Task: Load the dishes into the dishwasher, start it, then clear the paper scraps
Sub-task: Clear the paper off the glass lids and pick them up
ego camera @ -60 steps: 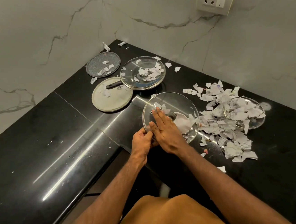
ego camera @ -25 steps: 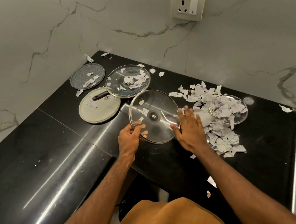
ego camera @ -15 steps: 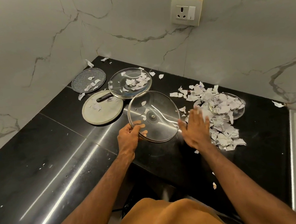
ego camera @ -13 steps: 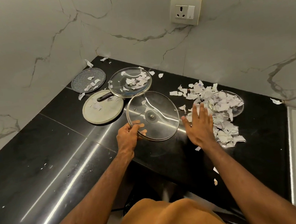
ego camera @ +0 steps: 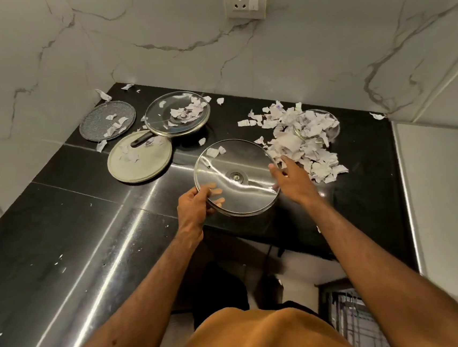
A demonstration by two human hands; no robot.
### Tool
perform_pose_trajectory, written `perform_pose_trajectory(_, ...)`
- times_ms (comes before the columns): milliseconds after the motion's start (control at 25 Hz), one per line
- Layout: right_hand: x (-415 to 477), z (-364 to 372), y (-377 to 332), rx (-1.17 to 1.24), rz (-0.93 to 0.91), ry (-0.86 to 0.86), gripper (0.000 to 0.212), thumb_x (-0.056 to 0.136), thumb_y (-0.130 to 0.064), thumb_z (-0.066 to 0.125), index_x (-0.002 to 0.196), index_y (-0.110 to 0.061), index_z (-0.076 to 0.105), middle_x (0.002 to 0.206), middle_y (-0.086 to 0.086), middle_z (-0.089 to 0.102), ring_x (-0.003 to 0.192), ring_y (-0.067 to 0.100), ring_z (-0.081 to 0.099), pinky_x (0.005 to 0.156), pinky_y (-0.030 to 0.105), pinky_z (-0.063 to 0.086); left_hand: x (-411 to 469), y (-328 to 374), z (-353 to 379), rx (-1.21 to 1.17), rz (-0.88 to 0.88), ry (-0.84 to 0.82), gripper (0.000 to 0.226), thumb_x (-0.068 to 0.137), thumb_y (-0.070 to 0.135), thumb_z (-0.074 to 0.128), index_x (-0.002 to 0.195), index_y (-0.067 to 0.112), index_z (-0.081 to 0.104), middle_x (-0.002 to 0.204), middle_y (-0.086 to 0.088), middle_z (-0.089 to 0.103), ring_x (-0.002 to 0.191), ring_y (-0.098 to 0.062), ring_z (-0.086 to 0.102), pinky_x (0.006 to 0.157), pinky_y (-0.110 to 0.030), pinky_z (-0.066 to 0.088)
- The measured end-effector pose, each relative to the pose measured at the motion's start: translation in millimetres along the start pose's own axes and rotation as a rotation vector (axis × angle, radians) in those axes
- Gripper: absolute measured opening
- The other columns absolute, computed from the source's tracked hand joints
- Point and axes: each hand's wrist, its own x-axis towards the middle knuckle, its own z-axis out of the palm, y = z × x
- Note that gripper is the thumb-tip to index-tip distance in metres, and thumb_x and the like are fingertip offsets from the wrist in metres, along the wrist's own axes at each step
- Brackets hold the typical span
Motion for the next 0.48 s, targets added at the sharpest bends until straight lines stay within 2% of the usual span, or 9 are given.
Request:
perform_pose_trajectory(40, -11, -2, 0, 0.061, 0.013, 0.026, 0.06, 0.105, -0.048, 0.055, 0.158, -0.023, 0.038, 0.122, 0.005, 0.073, 0.106, 0.014, 0.072, 0.096, 0.042, 0.057, -5, -4, -1, -0.001, -0.013, -0.002, 0.01, 0.094, 0.01, 0.063, 0.094, 0.008, 0.073, 0.094, -0.013, 0.079, 0.083, -0.028, 0.078, 0.078, -0.043, 0.062)
perform_pose_trajectory(80, -22, -3, 1, 0.067, 0.013, 0.062, 0.048, 0.106, -0.039, 0.057, 0.149, -0.019, 0.05, 0.106, 0.003, 0.076, 0.091, 0.008, 0.072, 0.081, 0.031, 0.058, -9, -7, -1, 0.001, -0.02, -0.009, 0.012, 0.093, 0.009, 0.061, 0.089, 0.008, 0.073, 0.091, -0.012, 0.079, 0.081, -0.027, 0.078, 0.078, -0.043, 0.063)
perform_pose_trajectory(120, -33, -5, 4, 0.045, 0.001, 0.102, 0.036, 0.107, -0.033, 0.057, 0.139, -0.017, 0.058, 0.099, 0.002, 0.075, 0.083, 0.005, 0.069, 0.073, 0.024, 0.054, -14, -10, 2, 0.003, -0.026, -0.019, 0.014, 0.092, 0.008, 0.06, 0.086, 0.008, 0.072, 0.089, -0.01, 0.078, 0.08, -0.025, 0.077, 0.077, -0.043, 0.063)
perform_pose_trajectory(200, -53, -6, 14, 0.015, -0.011, 0.165, 0.024, 0.109, -0.03, 0.051, 0.124, -0.016, 0.065, 0.096, 0.002, 0.072, 0.083, 0.008, 0.066, 0.071, 0.024, 0.051, -25, -16, 10, 0.01, -0.01, -0.026, 0.019, 0.092, 0.007, 0.056, 0.081, 0.007, 0.07, 0.08, -0.005, 0.076, 0.074, -0.019, 0.074, 0.068, -0.037, 0.063)
perform_pose_trajectory(280, -71, -10, 23, 0.025, -0.002, 0.192, 0.024, 0.111, -0.029, 0.047, 0.122, -0.018, 0.065, 0.094, -0.001, 0.07, 0.085, 0.01, 0.067, 0.067, 0.021, 0.048, -35, -21, 21, 0.044, 0.031, -0.028, 0.02, 0.093, 0.009, 0.054, 0.082, 0.001, 0.069, 0.075, -0.004, 0.071, 0.069, -0.015, 0.068, 0.057, -0.028, 0.057)
perform_pose_trajectory(320, -80, -14, 29, 0.042, 0.017, 0.205, 0.024, 0.111, -0.029, 0.046, 0.123, -0.019, 0.064, 0.095, -0.002, 0.069, 0.084, 0.007, 0.067, 0.065, 0.017, 0.046, -38, -25, 27, 0.067, 0.037, -0.05, 0.022, 0.094, 0.012, 0.054, 0.088, -0.002, 0.069, 0.079, -0.007, 0.071, 0.071, -0.018, 0.068, 0.056, -0.028, 0.056)
perform_pose_trajectory(400, -96, -24, 41, 0.047, 0.06, 0.238, 0.025, 0.112, -0.029, 0.044, 0.123, -0.019, 0.064, 0.097, -0.002, 0.069, 0.082, 0.002, 0.064, 0.063, 0.013, 0.041, -39, -33, 39, 0.104, 0.003, -0.114, 0.027, 0.095, 0.023, 0.056, 0.096, 0.0, 0.071, 0.088, -0.013, 0.073, 0.081, -0.029, 0.071, 0.064, -0.039, 0.061)
perform_pose_trajectory(480, -114, -36, 56, 0.054, 0.089, 0.273, 0.028, 0.112, -0.03, 0.045, 0.126, -0.017, 0.065, 0.101, -0.001, 0.069, 0.086, 0.007, 0.064, 0.067, 0.016, 0.043, -44, -39, 55, 0.125, -0.066, -0.178, 0.031, 0.099, 0.033, 0.06, 0.107, 0.006, 0.072, 0.097, -0.017, 0.075, 0.084, -0.03, 0.074, 0.066, -0.043, 0.063)
